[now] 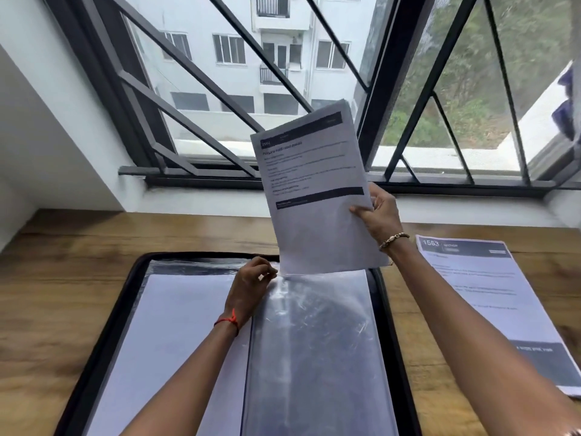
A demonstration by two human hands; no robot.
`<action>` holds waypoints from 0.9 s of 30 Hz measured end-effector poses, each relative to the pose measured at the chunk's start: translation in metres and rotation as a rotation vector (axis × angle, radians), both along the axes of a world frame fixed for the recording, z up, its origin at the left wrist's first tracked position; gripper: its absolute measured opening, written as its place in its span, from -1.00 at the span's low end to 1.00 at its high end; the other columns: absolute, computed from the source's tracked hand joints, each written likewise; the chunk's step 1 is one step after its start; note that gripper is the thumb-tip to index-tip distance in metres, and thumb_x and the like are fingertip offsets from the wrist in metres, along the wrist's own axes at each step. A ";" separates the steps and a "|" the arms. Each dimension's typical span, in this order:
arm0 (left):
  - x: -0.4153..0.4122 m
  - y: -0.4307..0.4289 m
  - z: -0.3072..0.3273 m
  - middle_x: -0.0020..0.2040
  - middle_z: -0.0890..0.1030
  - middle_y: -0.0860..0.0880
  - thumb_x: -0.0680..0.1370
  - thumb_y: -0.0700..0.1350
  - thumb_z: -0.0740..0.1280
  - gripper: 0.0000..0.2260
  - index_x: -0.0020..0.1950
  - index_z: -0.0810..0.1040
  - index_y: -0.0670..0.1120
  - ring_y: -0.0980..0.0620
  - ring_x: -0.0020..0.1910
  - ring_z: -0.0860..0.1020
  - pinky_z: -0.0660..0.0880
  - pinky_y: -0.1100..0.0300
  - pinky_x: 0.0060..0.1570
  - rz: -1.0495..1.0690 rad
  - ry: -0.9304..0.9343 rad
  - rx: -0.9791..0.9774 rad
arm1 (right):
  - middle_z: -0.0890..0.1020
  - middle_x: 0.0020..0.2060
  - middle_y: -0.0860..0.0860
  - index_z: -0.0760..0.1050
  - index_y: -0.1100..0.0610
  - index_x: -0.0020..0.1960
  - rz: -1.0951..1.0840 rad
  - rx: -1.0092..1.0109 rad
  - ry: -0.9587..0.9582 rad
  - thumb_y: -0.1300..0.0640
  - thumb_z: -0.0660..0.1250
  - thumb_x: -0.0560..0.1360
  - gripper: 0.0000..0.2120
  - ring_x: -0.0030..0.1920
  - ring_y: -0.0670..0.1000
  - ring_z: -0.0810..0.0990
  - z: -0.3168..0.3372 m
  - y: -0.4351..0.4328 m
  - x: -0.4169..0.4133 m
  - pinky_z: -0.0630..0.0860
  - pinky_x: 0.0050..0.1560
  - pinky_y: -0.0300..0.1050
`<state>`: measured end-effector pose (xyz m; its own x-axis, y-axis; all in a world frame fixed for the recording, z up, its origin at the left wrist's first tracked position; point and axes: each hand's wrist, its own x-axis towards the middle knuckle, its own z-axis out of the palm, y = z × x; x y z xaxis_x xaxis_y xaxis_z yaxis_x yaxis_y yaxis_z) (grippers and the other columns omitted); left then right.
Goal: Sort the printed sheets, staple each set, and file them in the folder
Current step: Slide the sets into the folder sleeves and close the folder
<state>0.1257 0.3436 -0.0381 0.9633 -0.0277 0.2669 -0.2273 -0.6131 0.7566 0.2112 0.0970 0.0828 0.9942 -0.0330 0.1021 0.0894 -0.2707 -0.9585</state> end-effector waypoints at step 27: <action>0.007 -0.084 0.024 0.20 0.44 -0.05 0.50 -0.01 0.35 -0.82 -0.04 0.61 -0.10 -0.07 0.17 0.31 0.23 0.14 0.09 -0.128 0.041 0.227 | 0.61 -0.13 0.18 0.50 0.18 0.14 0.043 0.038 0.317 0.45 0.32 0.36 -0.62 -0.16 0.13 0.58 -0.021 0.052 0.024 0.56 -0.06 0.04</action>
